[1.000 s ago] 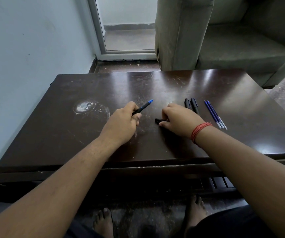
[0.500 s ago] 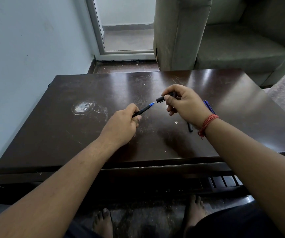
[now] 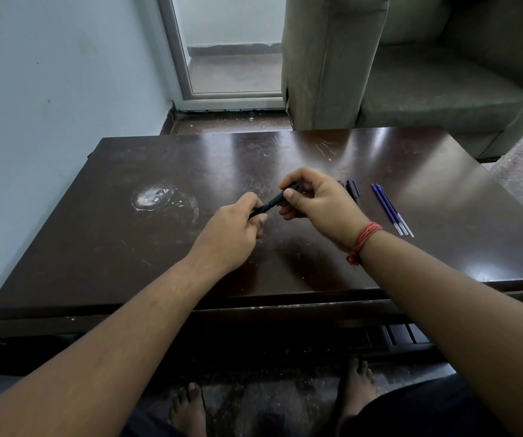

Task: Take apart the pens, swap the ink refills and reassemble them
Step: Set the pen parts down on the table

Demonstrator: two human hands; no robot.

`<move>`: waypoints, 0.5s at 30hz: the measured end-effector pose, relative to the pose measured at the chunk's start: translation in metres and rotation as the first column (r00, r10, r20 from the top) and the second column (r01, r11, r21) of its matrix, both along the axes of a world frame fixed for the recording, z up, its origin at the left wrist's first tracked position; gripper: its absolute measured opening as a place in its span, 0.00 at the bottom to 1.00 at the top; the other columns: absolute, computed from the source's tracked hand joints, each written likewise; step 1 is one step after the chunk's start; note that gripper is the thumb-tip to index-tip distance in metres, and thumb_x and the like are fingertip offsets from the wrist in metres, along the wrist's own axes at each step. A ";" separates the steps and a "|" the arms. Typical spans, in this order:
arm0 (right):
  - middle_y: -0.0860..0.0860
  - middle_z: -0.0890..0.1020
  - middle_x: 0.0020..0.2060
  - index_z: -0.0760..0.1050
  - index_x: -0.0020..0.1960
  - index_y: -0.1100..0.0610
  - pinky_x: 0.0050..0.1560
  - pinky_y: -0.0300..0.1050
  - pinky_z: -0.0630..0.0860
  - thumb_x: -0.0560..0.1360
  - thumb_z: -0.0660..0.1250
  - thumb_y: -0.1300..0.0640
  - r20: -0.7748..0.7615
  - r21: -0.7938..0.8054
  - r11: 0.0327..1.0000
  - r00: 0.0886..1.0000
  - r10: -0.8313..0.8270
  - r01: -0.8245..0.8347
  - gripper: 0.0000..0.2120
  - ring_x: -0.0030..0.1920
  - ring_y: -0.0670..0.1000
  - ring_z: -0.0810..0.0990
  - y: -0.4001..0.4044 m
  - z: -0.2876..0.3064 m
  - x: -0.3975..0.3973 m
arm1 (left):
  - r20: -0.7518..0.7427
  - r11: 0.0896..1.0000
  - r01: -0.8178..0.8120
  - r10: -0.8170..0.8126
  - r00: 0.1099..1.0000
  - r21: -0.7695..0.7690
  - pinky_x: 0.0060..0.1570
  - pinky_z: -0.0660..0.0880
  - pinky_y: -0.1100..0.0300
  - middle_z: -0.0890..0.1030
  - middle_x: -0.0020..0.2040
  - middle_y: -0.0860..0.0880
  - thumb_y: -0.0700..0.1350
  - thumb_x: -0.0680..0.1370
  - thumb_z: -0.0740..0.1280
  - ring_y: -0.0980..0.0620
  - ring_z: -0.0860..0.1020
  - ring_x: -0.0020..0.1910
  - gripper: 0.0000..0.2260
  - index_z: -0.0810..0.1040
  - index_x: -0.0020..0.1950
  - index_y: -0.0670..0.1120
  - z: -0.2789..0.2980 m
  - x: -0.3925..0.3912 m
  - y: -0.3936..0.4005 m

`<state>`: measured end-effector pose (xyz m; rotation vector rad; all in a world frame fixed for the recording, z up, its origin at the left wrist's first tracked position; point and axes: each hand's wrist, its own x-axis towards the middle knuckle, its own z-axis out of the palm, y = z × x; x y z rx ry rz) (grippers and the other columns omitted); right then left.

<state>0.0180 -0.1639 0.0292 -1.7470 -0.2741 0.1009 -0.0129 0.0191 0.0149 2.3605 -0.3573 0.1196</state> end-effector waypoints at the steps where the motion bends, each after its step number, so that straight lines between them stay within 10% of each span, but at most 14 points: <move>1: 0.57 0.80 0.41 0.72 0.54 0.61 0.45 0.50 0.83 0.79 0.63 0.67 -0.004 0.057 0.998 1.000 -0.027 0.028 0.05 0.39 0.53 0.83 0.005 -0.001 -0.002 | -0.007 1.000 -0.011 0.011 1.000 -0.024 0.34 0.71 0.63 0.82 0.37 0.52 0.43 0.82 0.62 0.57 0.77 0.34 0.02 0.73 0.50 0.47 0.000 0.000 0.000; 15: 0.57 0.82 0.42 0.69 0.55 0.51 0.42 0.50 0.83 0.79 0.63 0.62 0.058 0.071 0.964 0.964 -0.261 0.257 0.08 0.37 0.51 0.85 0.040 -0.015 -0.019 | -0.056 0.981 -0.124 0.117 0.992 -0.152 0.31 0.69 0.59 0.81 0.36 0.45 0.40 0.82 0.63 0.52 0.74 0.31 0.04 0.72 0.47 0.44 -0.005 -0.009 -0.004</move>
